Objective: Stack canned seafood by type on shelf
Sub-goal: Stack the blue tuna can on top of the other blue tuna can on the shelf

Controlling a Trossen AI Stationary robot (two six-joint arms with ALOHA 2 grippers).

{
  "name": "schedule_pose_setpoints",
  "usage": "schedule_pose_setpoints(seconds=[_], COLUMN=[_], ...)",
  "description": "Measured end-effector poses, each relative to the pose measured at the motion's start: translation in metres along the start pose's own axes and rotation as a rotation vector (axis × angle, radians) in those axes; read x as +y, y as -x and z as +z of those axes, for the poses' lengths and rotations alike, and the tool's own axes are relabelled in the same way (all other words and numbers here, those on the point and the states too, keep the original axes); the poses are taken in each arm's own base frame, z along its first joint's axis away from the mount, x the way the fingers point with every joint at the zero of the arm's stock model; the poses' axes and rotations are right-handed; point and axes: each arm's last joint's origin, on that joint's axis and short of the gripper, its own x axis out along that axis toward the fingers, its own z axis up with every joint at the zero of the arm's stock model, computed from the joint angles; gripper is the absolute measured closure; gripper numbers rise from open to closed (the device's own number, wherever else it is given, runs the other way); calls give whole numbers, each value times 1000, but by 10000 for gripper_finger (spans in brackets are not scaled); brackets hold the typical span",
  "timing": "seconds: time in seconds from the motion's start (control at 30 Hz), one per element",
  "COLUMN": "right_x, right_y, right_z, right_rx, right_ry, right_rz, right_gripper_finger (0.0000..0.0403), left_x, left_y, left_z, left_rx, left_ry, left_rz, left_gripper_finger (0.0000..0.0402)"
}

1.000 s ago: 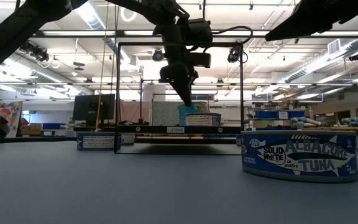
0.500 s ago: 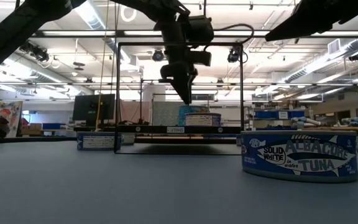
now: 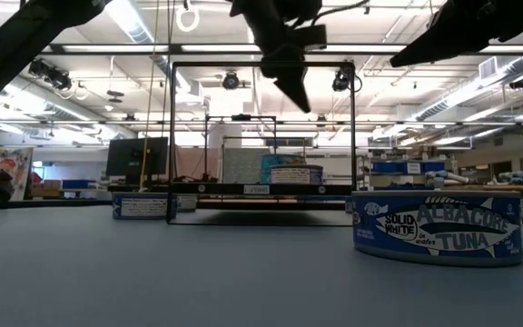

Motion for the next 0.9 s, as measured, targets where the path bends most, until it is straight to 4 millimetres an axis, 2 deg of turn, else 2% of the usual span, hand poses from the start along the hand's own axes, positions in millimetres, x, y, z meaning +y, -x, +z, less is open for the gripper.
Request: schedule_pose_setpoints(seconds=[0.53,0.73,0.9], right_x=[0,0,0], right_y=[0,0,-1], right_z=[2,3,1], right_rx=[-18,-21,-22], right_ry=[-9,-10,-11], right_rz=[-1,-1,-5], right_gripper_finger=[401,401,401], left_x=[6,7,2], left_y=[5,6,-9], left_z=[34,37,31], left_rx=[-395,-435,-409], left_ry=[64,73,76], left_rz=[12,6,-31], left_gripper_finger=[400,401,401])
